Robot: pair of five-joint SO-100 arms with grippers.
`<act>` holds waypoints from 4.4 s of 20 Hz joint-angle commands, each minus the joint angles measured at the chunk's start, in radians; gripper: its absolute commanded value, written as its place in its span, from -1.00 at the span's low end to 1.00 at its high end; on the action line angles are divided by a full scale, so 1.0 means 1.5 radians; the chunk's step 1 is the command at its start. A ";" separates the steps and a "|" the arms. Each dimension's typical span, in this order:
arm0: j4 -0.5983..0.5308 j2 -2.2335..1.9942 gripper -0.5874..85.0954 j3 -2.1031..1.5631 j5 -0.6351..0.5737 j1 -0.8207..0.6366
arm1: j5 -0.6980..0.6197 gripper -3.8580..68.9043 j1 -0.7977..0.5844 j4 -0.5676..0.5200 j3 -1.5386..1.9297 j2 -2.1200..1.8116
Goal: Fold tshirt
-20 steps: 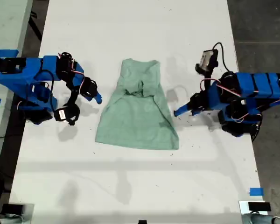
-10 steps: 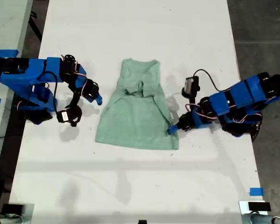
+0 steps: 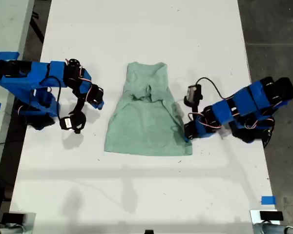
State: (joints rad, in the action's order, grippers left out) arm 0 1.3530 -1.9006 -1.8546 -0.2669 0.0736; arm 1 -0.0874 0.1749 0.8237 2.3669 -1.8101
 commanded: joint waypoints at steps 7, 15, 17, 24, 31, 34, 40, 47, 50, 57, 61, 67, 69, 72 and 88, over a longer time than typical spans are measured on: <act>-0.007 -0.003 -0.98 0.034 0.009 0.013 | -0.027 -0.94 -0.018 0.111 -0.231 -0.094; -0.011 0.011 -0.98 0.051 0.008 0.010 | -0.004 -0.94 -0.097 -0.196 -0.255 0.096; -0.010 0.017 -0.98 0.056 0.008 0.010 | -0.002 -0.91 -0.104 -0.261 -0.250 0.170; -0.006 0.035 -0.98 0.079 0.005 0.007 | -0.056 0.02 -0.077 -0.095 -0.394 0.246; 0.026 0.055 -0.93 0.143 0.011 0.031 | -0.089 0.05 -0.041 0.298 -0.552 0.061; 0.072 0.086 -0.90 0.206 0.038 0.059 | -0.073 0.02 -0.045 0.310 -0.458 -0.034; 0.094 0.104 -0.27 0.197 0.134 0.149 | -0.050 0.00 -0.047 0.294 -0.346 -0.141; -0.134 0.099 -0.27 -0.027 0.159 0.168 | -0.046 0.00 -0.044 0.283 -0.327 -0.151; -0.263 0.143 -0.32 -0.115 0.166 0.166 | -0.042 -0.01 -0.041 0.278 -0.317 -0.151; -0.544 0.210 -0.98 -0.240 0.171 0.164 | -0.026 -0.03 -0.034 0.242 -0.274 -0.163; -0.518 0.215 -0.98 -0.216 0.181 0.163 | -0.021 -0.05 -0.033 0.235 -0.264 -0.171; -0.189 0.150 -0.98 -0.009 0.211 0.147 | -0.003 -0.07 -0.027 0.228 -0.218 -0.226; -0.038 0.245 -0.99 0.187 0.206 0.134 | 0.004 -0.08 -0.026 0.228 -0.194 -0.258; -0.033 0.385 -0.99 0.389 0.161 0.118 | 0.010 -0.09 -0.024 0.227 -0.171 -0.295; -0.034 0.584 -0.27 0.623 0.072 0.098 | 0.039 -0.10 0.001 0.231 -0.142 -0.322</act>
State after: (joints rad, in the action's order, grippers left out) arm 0 1.1812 -0.8698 -0.9495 -0.1718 0.2454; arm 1 -0.0430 0.1565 1.2011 2.1568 -2.2473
